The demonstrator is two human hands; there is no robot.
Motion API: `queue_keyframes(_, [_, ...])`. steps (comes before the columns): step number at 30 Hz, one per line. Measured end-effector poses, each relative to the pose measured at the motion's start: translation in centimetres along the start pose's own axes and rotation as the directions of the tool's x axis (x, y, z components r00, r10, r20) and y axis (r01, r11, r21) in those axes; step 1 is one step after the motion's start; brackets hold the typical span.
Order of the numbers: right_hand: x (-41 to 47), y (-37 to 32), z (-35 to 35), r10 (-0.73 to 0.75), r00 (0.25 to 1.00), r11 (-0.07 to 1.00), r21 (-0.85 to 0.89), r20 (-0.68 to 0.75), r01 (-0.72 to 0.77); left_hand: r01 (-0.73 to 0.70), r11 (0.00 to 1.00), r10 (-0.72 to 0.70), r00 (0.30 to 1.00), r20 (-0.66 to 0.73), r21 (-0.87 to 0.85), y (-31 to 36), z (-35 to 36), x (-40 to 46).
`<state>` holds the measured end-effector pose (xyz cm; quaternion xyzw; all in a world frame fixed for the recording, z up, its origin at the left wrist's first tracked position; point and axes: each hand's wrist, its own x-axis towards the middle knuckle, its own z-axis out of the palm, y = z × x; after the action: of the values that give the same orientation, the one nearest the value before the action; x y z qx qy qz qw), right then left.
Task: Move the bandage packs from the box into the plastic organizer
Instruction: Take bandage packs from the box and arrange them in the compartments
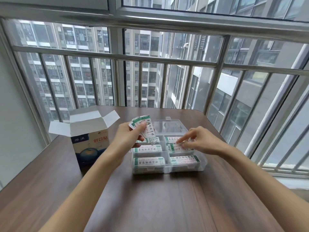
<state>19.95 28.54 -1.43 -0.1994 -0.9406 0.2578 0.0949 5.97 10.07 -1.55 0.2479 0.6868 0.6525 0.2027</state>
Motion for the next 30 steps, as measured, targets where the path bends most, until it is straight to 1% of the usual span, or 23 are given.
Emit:
queue_keyframes(5, [0.1, -0.2, 0.4, -0.020, 1.000, 1.000, -0.015, 0.001, 0.020, 0.006, 1.000, -0.006, 1.000, 0.007, 0.004, -0.1, 0.2, -0.2])
queue_keyframes(8, [0.2, -0.3, 0.5, -0.015, 1.000, 1.000, -0.009, -0.026, 0.015, 0.006, 1.000, -0.006, 1.000, 0.016, 0.013, -0.1, 0.5, -0.3])
queue_keyframes(11, [0.1, -0.3, -0.4, 0.004, 0.998, 1.000, 0.011, -0.062, -0.003, 0.011, 1.000, -0.012, 0.999, 0.034, 0.012, 0.0, 0.7, -0.4])
queue_keyframes(13, [0.1, 0.2, -1.2, 0.050, 0.996, 0.998, 0.030, -0.076, -0.048, 0.026, 1.000, -0.026, 0.998, 0.048, 0.004, -0.1, 0.7, -0.4])
queue_keyframes(18, [0.1, 0.8, -1.5, 0.181, 0.983, 0.983, 0.025, 0.025, -0.182, 0.047, 0.999, -0.047, 0.996, 0.070, -0.004, -0.2, 0.7, -0.6])
queue_keyframes(21, [-0.1, 0.6, -1.2, 0.196, 0.980, 0.981, -0.007, 0.044, -0.196, 0.051, 0.999, -0.051, 0.995, 0.090, 0.000, -0.3, 0.8, -0.8])
queue_keyframes(23, [-0.2, 0.4, -1.4, 0.196, 0.981, 0.979, 0.054, 0.006, -0.196, 0.057, 0.998, -0.056, 0.994, 0.095, -0.006, -0.3, 0.8, -0.9])
queue_keyframes(25, [-0.5, -0.6, -1.6, 0.195, 0.975, 0.967, 0.190, -0.106, -0.172, 0.071, 0.997, -0.067, 0.992, 0.104, -0.035, -0.3, 0.9, -1.1])
queue_keyframes(26, [-0.7, -1.6, -1.6, 0.187, 0.973, 0.954, 0.262, -0.138, -0.146, 0.081, 0.995, -0.074, 0.991, 0.113, -0.057, -0.3, 0.9, -1.2])
queue_keyframes(27, [-0.9, -2.7, -1.4, 0.174, 0.976, 0.938, 0.324, -0.128, -0.125, 0.089, 0.993, -0.080, 0.989, 0.123, -0.077, -0.3, 1.1, -1.3])
queue_keyframes(28, [-1.1, -4.0, -1.1, 0.153, 0.985, 0.922, 0.370, -0.083, -0.112, 0.095, 0.991, -0.082, 0.988, 0.129, -0.094, -0.4, 1.3, -1.4])
queue_keyframes(30, [-1.4, -5.9, 0.1, 0.110, 0.994, 0.904, 0.416, -0.003, -0.099, 0.100, 0.988, -0.084, 0.988, 0.129, -0.121, -0.5, 1.8, -1.6])
